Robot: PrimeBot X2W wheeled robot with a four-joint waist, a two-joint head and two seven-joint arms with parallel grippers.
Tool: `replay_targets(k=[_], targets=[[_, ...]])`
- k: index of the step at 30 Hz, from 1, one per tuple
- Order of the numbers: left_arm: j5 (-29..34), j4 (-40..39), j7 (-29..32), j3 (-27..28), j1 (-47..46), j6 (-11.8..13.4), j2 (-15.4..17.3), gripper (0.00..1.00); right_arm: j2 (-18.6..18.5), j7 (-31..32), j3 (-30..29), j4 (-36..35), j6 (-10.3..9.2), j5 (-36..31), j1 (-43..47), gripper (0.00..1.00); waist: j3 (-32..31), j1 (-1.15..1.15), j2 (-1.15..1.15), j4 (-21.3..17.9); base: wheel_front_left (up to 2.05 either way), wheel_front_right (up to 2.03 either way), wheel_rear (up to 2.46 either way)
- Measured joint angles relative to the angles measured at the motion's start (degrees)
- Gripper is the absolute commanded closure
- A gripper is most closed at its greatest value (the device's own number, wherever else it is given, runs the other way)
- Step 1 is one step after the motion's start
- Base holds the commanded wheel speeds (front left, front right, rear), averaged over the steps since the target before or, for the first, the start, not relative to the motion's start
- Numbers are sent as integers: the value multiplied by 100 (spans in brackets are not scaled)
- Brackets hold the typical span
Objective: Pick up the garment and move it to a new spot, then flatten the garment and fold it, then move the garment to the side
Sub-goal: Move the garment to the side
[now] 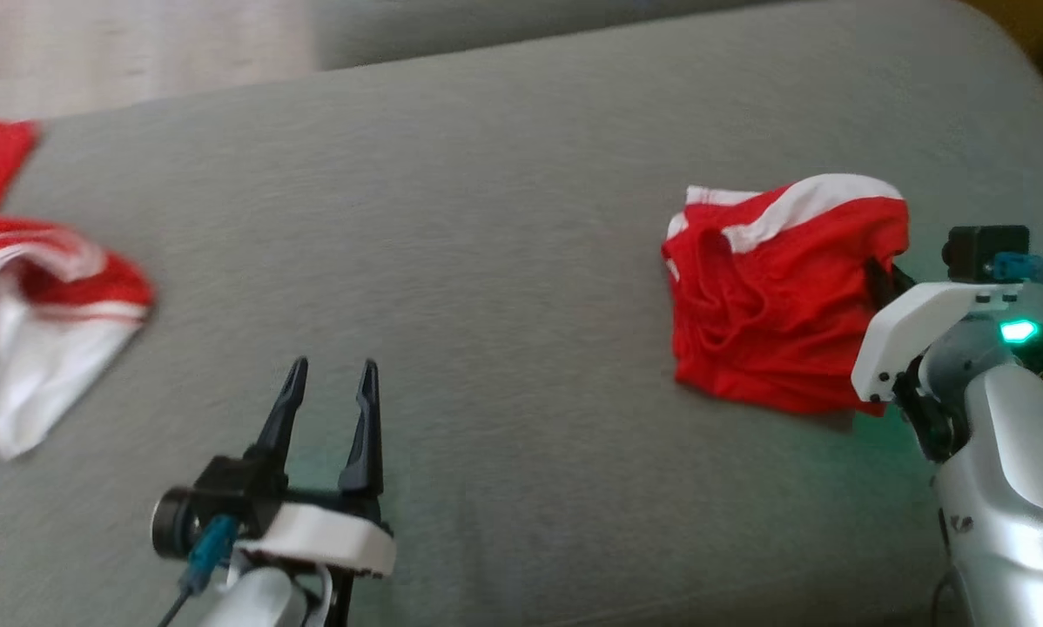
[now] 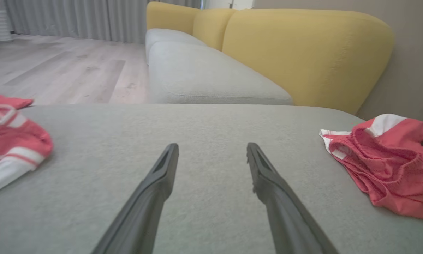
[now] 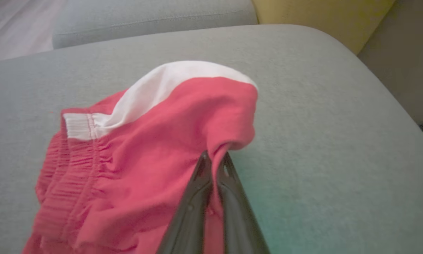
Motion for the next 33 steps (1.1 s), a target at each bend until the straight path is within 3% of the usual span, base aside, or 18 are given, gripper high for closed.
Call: replay_targets(k=[3,11,19,28,33], targets=[[11,-5,52,-33,-151,-2,-1,0,21,-53,-15,11,0,-75,-40,100,109,0,0,-380,0,0,0],[59,2,103,-149,-252,-71,-36,0,107,-201,-2,91,0,-186,-220,100,275,0,0,-910,0,0,0],[59,-49,159,-160,-253,-40,15,0,-93,-250,79,404,0,-374,-659,100,299,-1,0,-518,0,0,0],[102,-372,299,-134,-248,88,212,0,-1044,-242,-290,1109,0,-734,-1435,100,530,-1,0,173,0,0,0],[111,-510,353,-124,-248,154,281,0,-1358,-215,-761,1469,0,-996,-1827,100,782,0,0,431,0,0,0]])
